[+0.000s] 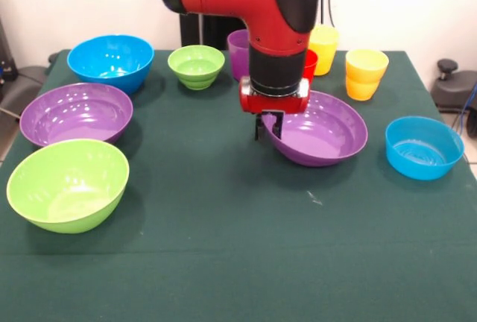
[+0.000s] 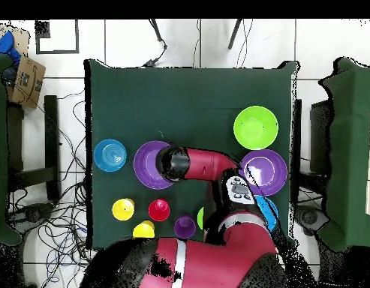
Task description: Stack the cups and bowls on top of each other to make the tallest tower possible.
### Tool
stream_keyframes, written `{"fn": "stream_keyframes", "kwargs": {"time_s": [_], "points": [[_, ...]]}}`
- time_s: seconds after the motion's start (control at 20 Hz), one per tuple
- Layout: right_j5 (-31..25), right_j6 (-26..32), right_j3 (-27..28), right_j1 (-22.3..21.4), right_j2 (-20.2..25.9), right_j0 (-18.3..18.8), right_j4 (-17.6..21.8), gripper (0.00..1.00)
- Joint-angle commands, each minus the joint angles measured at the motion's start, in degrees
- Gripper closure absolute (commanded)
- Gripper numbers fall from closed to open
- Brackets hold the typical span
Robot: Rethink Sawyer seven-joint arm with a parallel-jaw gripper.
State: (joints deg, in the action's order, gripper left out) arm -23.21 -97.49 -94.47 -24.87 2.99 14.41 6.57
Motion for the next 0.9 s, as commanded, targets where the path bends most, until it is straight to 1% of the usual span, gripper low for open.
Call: {"fn": "stream_keyframes", "kwargs": {"time_s": [0.05,0.15,0.3,0.45,0.65,0.75,0.9], "points": [[-3.9,10.0,10.2,3.8,8.7,3.2,6.7,1.00],[-4.3,10.4,10.7,4.0,9.6,4.1,7.5,1.00],[-4.7,10.1,8.9,2.1,10.8,5.2,8.8,1.00],[-3.9,9.6,6.6,0.3,11.2,5.9,10.4,1.00],[-0.4,8.0,4.7,-0.8,9.4,6.3,14.1,1.00],[-0.1,9.5,4.1,-0.9,9.9,8.2,15.8,1.00],[-1.5,11.1,2.9,-1.1,10.7,10.8,17.8,1.00]]}}
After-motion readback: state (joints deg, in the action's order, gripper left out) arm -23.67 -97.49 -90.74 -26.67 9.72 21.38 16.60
